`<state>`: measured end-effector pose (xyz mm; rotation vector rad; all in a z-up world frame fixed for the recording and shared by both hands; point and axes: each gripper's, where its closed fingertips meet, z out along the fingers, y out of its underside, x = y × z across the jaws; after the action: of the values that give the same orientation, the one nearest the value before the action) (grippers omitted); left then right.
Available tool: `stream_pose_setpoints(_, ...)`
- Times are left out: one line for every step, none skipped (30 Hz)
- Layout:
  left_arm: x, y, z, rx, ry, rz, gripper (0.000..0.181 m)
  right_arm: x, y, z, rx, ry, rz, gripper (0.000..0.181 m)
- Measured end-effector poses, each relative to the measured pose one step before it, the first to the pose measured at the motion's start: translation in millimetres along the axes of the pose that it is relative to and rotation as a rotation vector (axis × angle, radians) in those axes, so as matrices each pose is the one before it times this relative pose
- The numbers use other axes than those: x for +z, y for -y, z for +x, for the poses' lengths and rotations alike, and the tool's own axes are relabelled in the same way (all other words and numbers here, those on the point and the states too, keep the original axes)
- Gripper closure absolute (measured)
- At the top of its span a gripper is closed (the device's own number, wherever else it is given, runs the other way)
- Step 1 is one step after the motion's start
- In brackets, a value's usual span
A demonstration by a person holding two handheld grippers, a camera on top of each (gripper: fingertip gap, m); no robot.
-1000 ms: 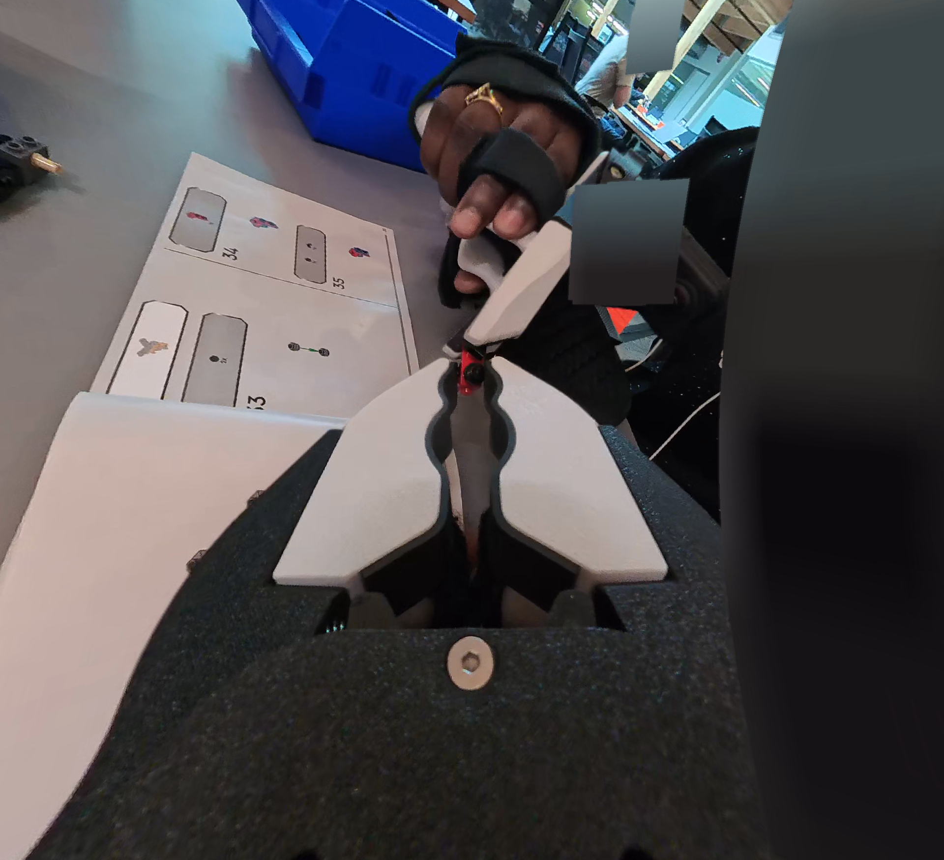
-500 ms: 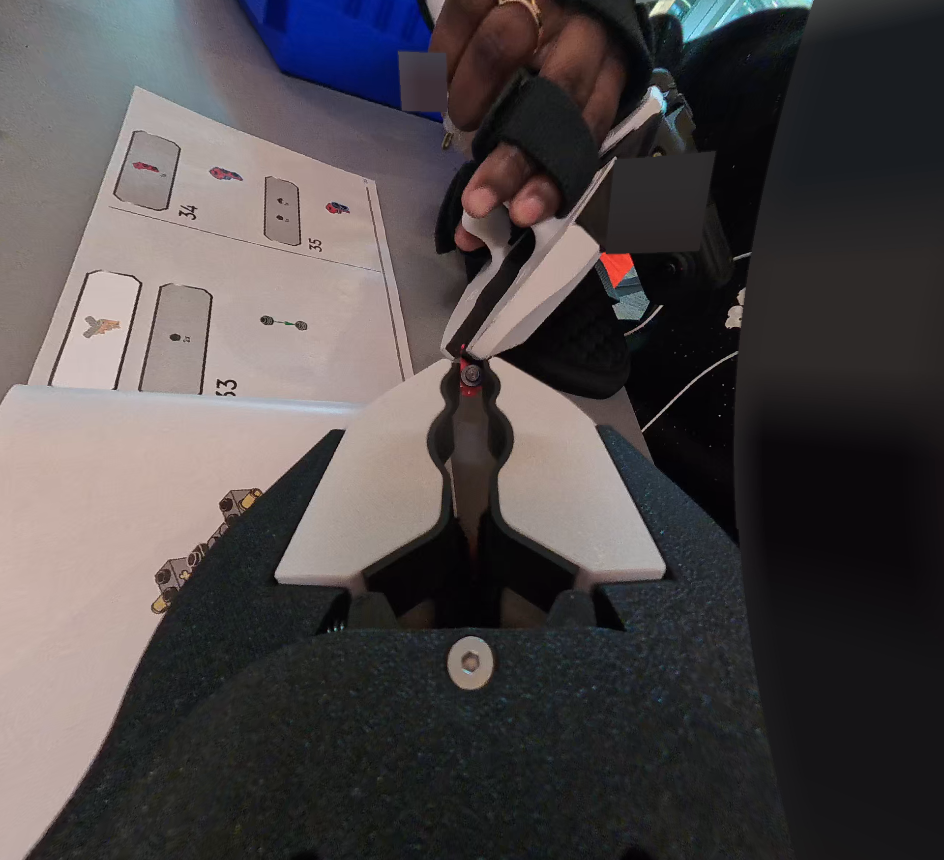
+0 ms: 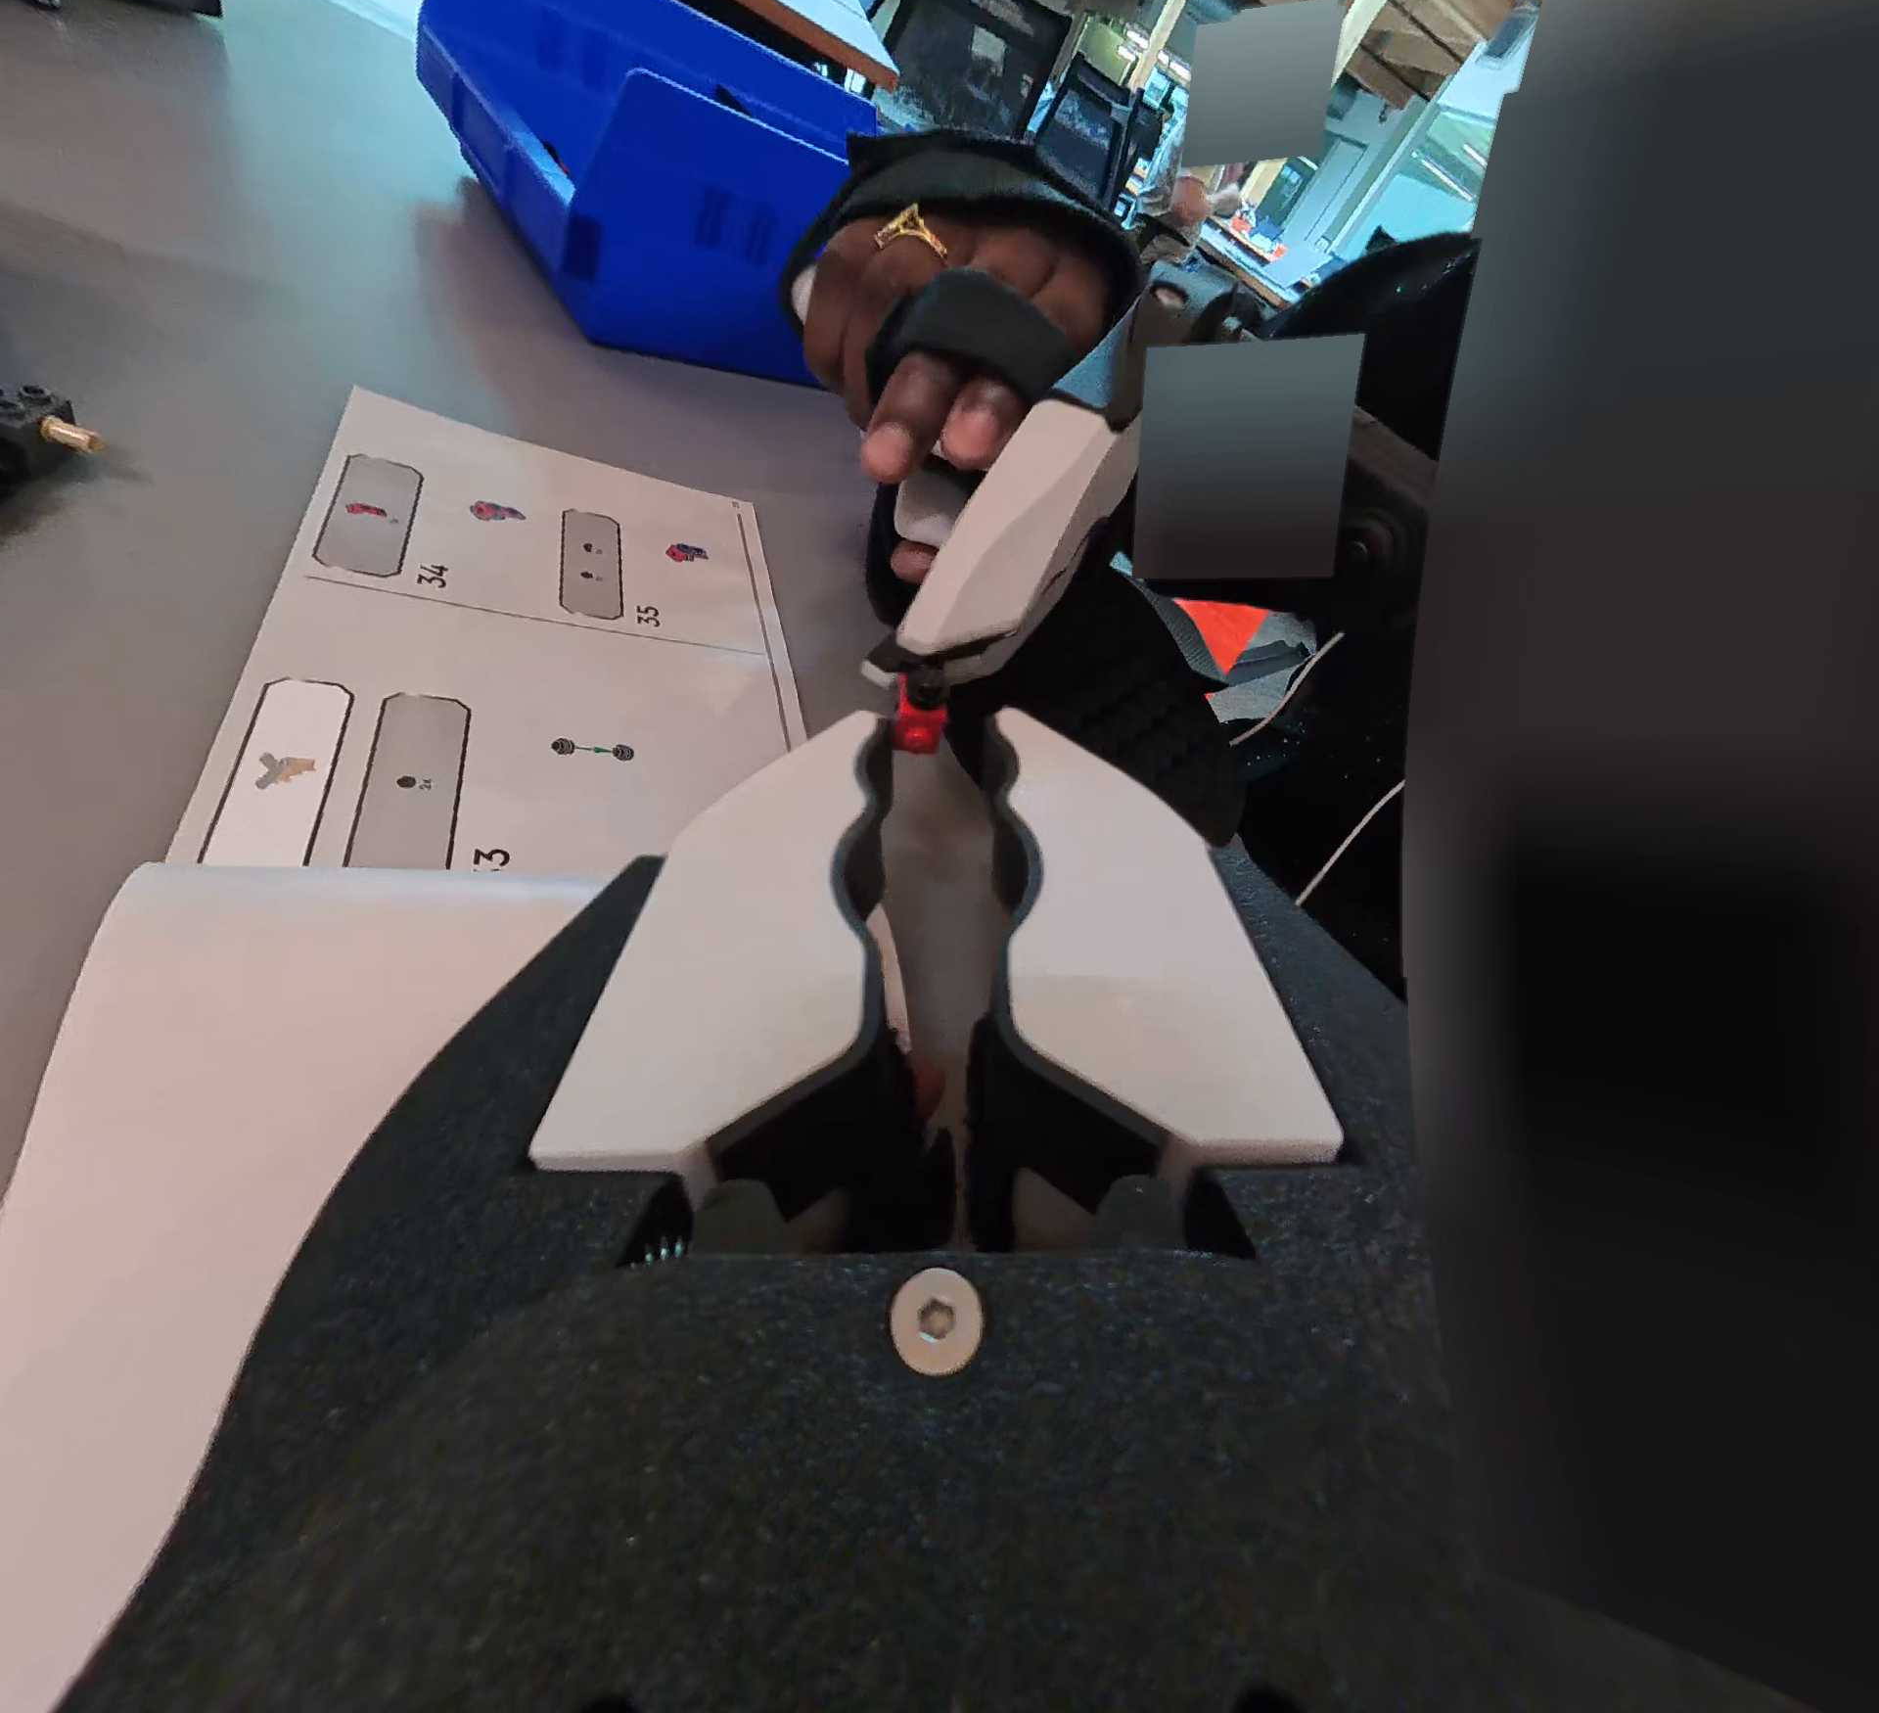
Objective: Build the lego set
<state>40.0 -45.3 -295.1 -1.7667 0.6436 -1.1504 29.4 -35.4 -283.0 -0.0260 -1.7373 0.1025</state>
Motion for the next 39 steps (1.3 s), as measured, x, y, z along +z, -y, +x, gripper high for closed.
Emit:
stream_pose_setpoints(-0.3, 0.45, -0.1, 0.003, 0.0003, 0.003, 0.17, -0.46, 1.87, 0.85, 0.0093, -0.0009, 0.0047, 0.177)
stream_pose_setpoints(-0.19, 0.35, -0.16, 0.0056, 0.0025, 0.0027, 0.172, -0.22, 1.29, 0.83, -0.0002, -0.0028, 0.0032, 0.177)
stream_pose_setpoints(-0.31, 0.78, -0.12, 0.0075, 0.0023, 0.0051, 0.173, -0.12, 0.2, 0.86, -0.0054, -0.0048, -0.0007, 0.177)
stream_pose_setpoints(-0.17, 0.68, -0.12, 0.0048, 0.0026, 0.0044, 0.173, 0.2, -0.31, 0.37, -0.0021, -0.002, -0.0015, 0.177)
stream_pose_setpoints(-0.15, 0.25, 0.05, 0.002, -0.0006, 0.0018, 0.173, 0.13, 0.22, 0.04, 0.0042, 0.0006, 0.0029, 0.177)
stream_pose_setpoints(-0.17, 0.22, -0.05, 0.0052, 0.0003, 0.0016, 0.173, -0.07, 0.41, 0.09, 0.0014, -0.0002, 0.0037, 0.177)
stream_pose_setpoints(-0.2, -0.17, -0.08, 0.0123, 0.0048, -0.0024, 0.174, 0.21, 0.38, -0.61, 0.0012, 0.0056, 0.0035, 0.177)
stream_pose_setpoints(-0.15, -0.65, 0.02, 0.0204, 0.0079, -0.0067, 0.174, 0.0, 0.76, -0.8, 0.0044, 0.0072, 0.0053, 0.177)
stream_pose_setpoints(0.18, -1.25, 0.1, 0.0245, 0.0089, -0.0119, 0.174, -0.24, 1.17, -1.31, -0.0045, 0.0098, 0.0087, 0.177)
stream_pose_setpoints(0.54, -1.67, -0.09, 0.0197, 0.0093, -0.0147, 0.174, -0.21, 0.42, -1.6, -0.0156, 0.01, 0.0001, 0.177)
stream_pose_setpoints(0.63, -1.51, -0.2, 0.0088, 0.0053, -0.0127, 0.174, -0.13, 0.1, -1.64, -0.0139, 0.0099, -0.0031, 0.177)
stream_pose_setpoints(0.48, -0.94, 0.05, 0.0012, 0.0005, -0.0076, 0.174, -0.25, 0.12, -0.88, -0.002, 0.0082, -0.0007, 0.177)
stream_pose_setpoints(0.57, -0.61, 0.22, 0.0008, -0.001, -0.0051, 0.174, -0.28, 0.13, -0.83, 0.0058, 0.0121, 0.0011, 0.177)
stream_pose_setpoints(0.14, -0.05, 0.18, 0.0017, -0.0004, -0.0009, 0.174, -0.17, 0.34, 0.22, 0.0005, 0.0037, 0.0029, 0.177)
stream_pose_setpoints(0.01, 0.38, -0.18, -0.0006, 0.0028, 0.0028, 0.174, 0.32, -0.32, 0.79, -0.0115, -0.0084, -0.0018, 0.177)
stream_pose_setpoints(-0.07, 0.34, -0.52, -0.0047, 0.0042, 0.0031, 0.174, 0.69, -1.14, 0.9, -0.0103, -0.0134, -0.0061, 0.177)
stream_pose_setpoints(0.19, 0.19, -0.59, -0.0129, 0.0012, 0.0019, 0.173, 0.43, -0.45, -0.26, 0.0069, -0.0066, 0.0037, 0.177)
stream_pose_setpoints(0.49, 1.38, 0.02, -0.0206, -0.0055, 0.0098, 0.171, 0.45, 0.5, -3.05, 0.0216, 0.018, 0.01, 0.177)
stream_pose_setpoints(0.41, 0.63, 0.23, -0.0167, -0.0087, 0.0061, 0.168, 0.72, -0.35, -0.47, 0.0207, -0.0032, -0.0024, 0.177)
stream_pose_setpoints(-0.41, 0.19, -0.23, -0.0089, -0.0037, 0.0033, 0.172, 0.19, 0.52, 0.55, -0.0005, -0.0096, 0.0, 0.176)
stream_pose_setpoints(-0.74, 0.68, 1.03, 0.003, -0.0067, 0.0067, 0.173, -0.02, 0.9, 2.29, 0.0002, -0.0161, 0.0013, 0.177)
stream_pose_setpoints(-0.72, 0.9, 0.99, 0.0116, -0.0003, 0.0076, 0.173, 0.46, 0.3, 1.36, 0.0143, -0.0046, -0.0023, 0.177)
stream_pose_setpoints(-0.77, 0.96, 0.74, 0.0108, 0.0024, 0.0071, 0.174, 0.44, 0.58, 1.54, 0.0251, -0.0065, 0.0056, 0.177)
stream_pose_setpoints(-0.6, 0.44, 0.76, 0.0054, -0.0016, 0.0031, 0.174, 0.19, 0.65, 0.52, 0.0282, 0.0006, 0.0134, 0.177)
stream_pose_setpoints(-0.06, 0.13, 0.7, 0.0021, -0.0044, 0.0012, 0.174, -0.35, 0.26, 0.85, 0.0312, 0.0015, 0.0139, 0.176)
stream_pose_setpoints(0.36, 0.01, 1.74, 0.0022, -0.0119, -0.0003, 0.173, -1.44, 1.45, 4.07, 0.0363, -0.0187, 0.0234, 0.167)
stream_pose_setpoints(0.45, 0.83, 2.17, 0.0021, -0.0153, 0.0056, 0.174, -1.83, 1.57, 3.22, 0.0292, -0.0084, 0.0245, 0.163)
stream_pose_setpoints(0.25, 0.98, 1.42, 0.0021, -0.0099, 0.007, 0.174, -1.48, 0.6, 1.23, 0.0286, 0.0078, 0.015, 0.162)
stream_pose_setpoints(-0.08, 0.01, 0.39, 0.0014, -0.0028, -0.0004, 0.173, -0.74, -0.2, 0.03, 0.0276, 0.0151, 0.0084, 0.16)
stream_pose_setpoints(-0.1, -0.18, -0.1, 0.0008, 0.0004, -0.0014, 0.173, -0.67, -0.29, -0.23, 0.0189, 0.0132, 0.0069, 0.16)
stream_pose_setpoints(-0.15, -0.06, 0.01, 0.0007, -0.0002, -0.0002, 0.174, -0.58, 0.67, -2.04, 0.0082, 0.0229, 0.0121, 0.16)
stream_pose_setpoints(0.02, -0.01, 0.21, 0.0004, -0.0025, -0.0003, 0.174, -0.19, 0.97, -2.04, -0.0007, 0.0181, 0.0094, 0.16)
stream_pose_setpoints(0.1, -0.19, 0.41, -0.0002, -0.0031, -0.0017, 0.174, 0.22, 0.27, -1.25, -0.0075, 0.0088, 0.0022, 0.161)
stream_pose_setpoints(0.2, -0.33, 0.31, 0.0001, -0.003, -0.0024, 0.174, 0.71, -0.11, -0.95, -0.0077, 0.0057, -0.0022, 0.162)
stream_pose_setpoints(0.24, -0.26, 0.4, 0.0006, -0.0028, -0.0022, 0.174, 0.98, -0.58, -0.26, -0.0078, 0.0005, -0.0058, 0.164)
stream_pose_setpoints(0.02, -0.29, -0.15, -0.0003, 0.0007, -0.0018, 0.174, 0.86, 0.09, -1.28, -0.0111, 0.0076, -0.0015, 0.166)
stream_pose_setpoints(-0.36, 0.32, -0.49, -0.0021, 0.0023, 0.0021, 0.174, 0.62, -0.08, -1.07, -0.008, 0.0044, -0.0017, 0.169)
stream_pose_setpoints(-0.48, 0.3, -0.44, -0.0007, 0.0016, 0.0022, 0.174, 0.67, -0.11, -0.94, -0.0063, 0.0034, -0.0021, 0.171)
stream_pose_setpoints(-0.1, -0.56, -0.31, 0.0019, 0.0025, -0.005, 0.174, 0.5, -0.2, -0.55, -0.0046, 0.0011, -0.002, 0.174)
